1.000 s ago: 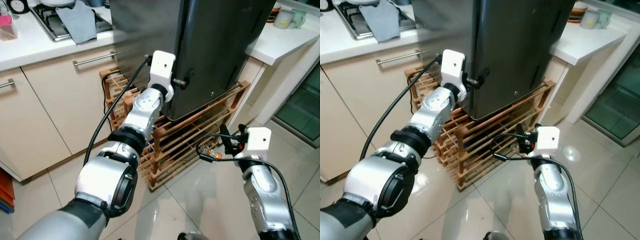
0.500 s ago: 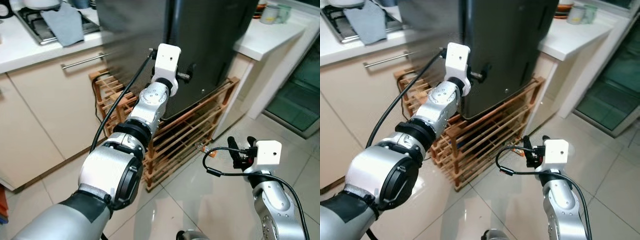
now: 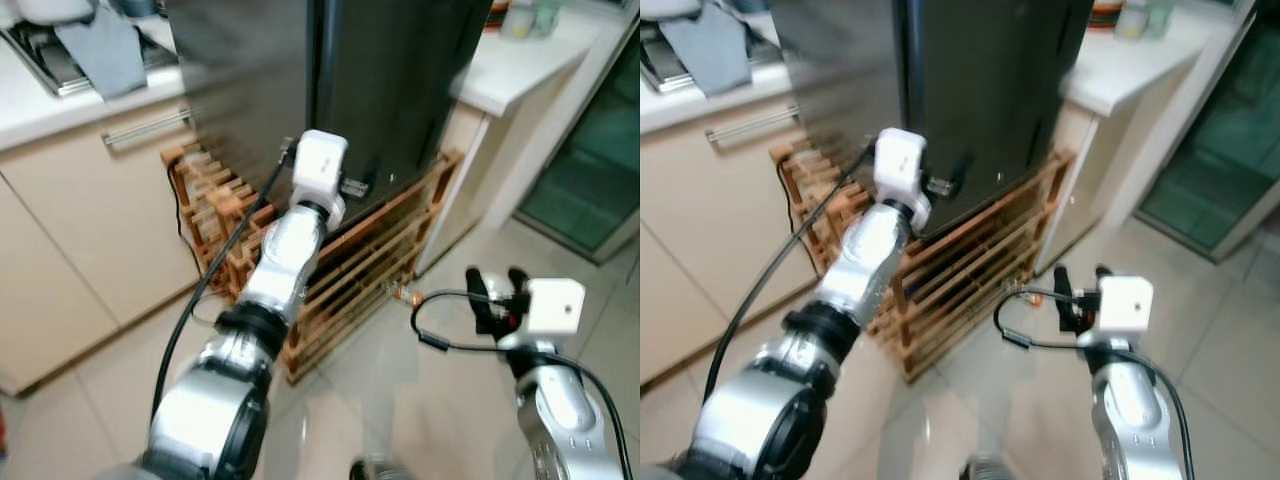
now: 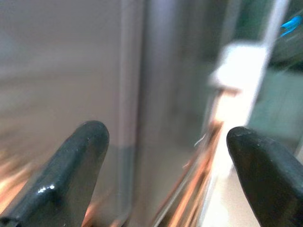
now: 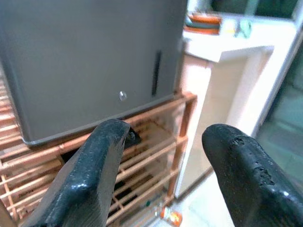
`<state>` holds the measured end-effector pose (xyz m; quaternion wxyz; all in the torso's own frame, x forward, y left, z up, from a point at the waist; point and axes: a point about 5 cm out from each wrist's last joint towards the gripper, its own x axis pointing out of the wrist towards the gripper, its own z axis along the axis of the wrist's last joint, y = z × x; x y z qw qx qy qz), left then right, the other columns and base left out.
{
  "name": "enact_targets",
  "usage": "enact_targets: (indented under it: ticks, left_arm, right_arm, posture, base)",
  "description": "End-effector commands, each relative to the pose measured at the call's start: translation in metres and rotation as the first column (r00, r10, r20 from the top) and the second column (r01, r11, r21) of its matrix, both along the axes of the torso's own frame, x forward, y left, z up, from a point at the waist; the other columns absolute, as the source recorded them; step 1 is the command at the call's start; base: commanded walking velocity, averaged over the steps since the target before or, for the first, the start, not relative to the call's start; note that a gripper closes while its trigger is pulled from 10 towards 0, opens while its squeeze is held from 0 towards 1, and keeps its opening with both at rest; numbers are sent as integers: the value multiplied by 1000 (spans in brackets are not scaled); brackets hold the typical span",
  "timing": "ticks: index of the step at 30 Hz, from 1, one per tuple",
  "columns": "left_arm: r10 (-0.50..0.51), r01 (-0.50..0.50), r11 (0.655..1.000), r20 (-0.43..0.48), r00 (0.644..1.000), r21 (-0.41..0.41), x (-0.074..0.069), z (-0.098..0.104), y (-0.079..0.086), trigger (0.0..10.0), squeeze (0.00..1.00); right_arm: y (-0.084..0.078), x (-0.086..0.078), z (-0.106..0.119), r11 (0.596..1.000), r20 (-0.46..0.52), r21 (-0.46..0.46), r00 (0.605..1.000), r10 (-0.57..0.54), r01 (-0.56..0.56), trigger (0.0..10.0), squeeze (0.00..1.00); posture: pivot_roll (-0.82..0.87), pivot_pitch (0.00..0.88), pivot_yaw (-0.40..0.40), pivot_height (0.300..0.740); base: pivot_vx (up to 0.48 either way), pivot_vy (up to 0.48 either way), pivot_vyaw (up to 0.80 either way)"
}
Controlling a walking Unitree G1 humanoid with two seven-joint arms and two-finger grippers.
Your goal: Restocking fridge
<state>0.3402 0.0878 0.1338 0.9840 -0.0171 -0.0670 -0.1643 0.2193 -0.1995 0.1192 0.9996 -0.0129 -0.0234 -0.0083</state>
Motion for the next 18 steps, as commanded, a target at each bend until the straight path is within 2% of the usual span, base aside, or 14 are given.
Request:
enact_targets:
  ticks: [1, 3, 4, 6, 7, 8, 9, 11, 15, 18]
  left_arm:
    - [-10, 10, 999, 4, 1000, -35, -45, -5, 25, 10000, 0]
    - [-10, 10, 999, 4, 1000, -35, -45, -5, 25, 10000, 0]
    - [-2, 2, 1000, -3, 1000, -16, -58, -11, 32, 10000, 0]
    - [-2, 2, 1000, -3, 1000, -16, -58, -11, 32, 10000, 0]
    - [-2, 2, 1000, -6, 1000, -14, -69, -14, 36, 10000, 0]
    - [17, -16, 999, 12, 1000, -49, -76, -9, 37, 10000, 0]
    - [17, -16, 999, 12, 1000, -49, -76, -9, 37, 10000, 0]
    - [40, -33, 992, 58, 998, -120, -80, 8, 34, 10000, 0]
    - [38, -25, 991, 100, 994, -135, -74, 24, 27, 10000, 0]
    - [-7, 18, 996, 119, 993, -89, -58, 36, 13, 10000, 0]
  right_arm:
    - [-5, -7, 12, 1000, 44, -4, 999, -27, 28, 10000, 0]
    - [-5, -7, 12, 1000, 44, -4, 999, -27, 28, 10000, 0]
    - [-7, -7, 10, 999, 41, 2, 999, -32, 32, 10000, 0]
    - [-7, -7, 10, 999, 41, 2, 999, -32, 32, 10000, 0]
    - [-9, -6, 9, 999, 38, 4, 999, -35, 35, 10000, 0]
    - [-8, -5, 8, 1000, 46, 0, 999, -26, 26, 10000, 0]
    - [-8, -5, 8, 1000, 46, 0, 999, -26, 26, 10000, 0]
    - [-2, -1, 9, 1000, 60, -7, 998, 8, -7, 10000, 0]
    - [5, 4, 10, 999, 70, -9, 997, 38, -37, 10000, 0]
    - [7, 16, 9, 999, 72, -15, 997, 43, -42, 10000, 0]
  posture:
    - [-154, 0, -23, 740]
    - [-154, 0, -23, 740]
    - [-149, 0, -26, 740]
    - [-149, 0, -26, 740]
    - [-136, 0, -30, 740]
    - [-127, 0, -38, 740]
    - [-127, 0, -38, 740]
    - [-123, 0, -40, 740]
    - [-121, 0, -45, 740]
    - [-139, 0, -23, 740]
  base:
    - [0, 0, 0]
    - [0, 0, 0]
    - [0, 0, 0]
    - [0, 0, 0]
    - [0, 0, 0]
    - [0, 0, 0]
    - [0, 0, 0]
    - [0, 0, 0]
    - [290, 0, 0]
    - [480, 0, 0]
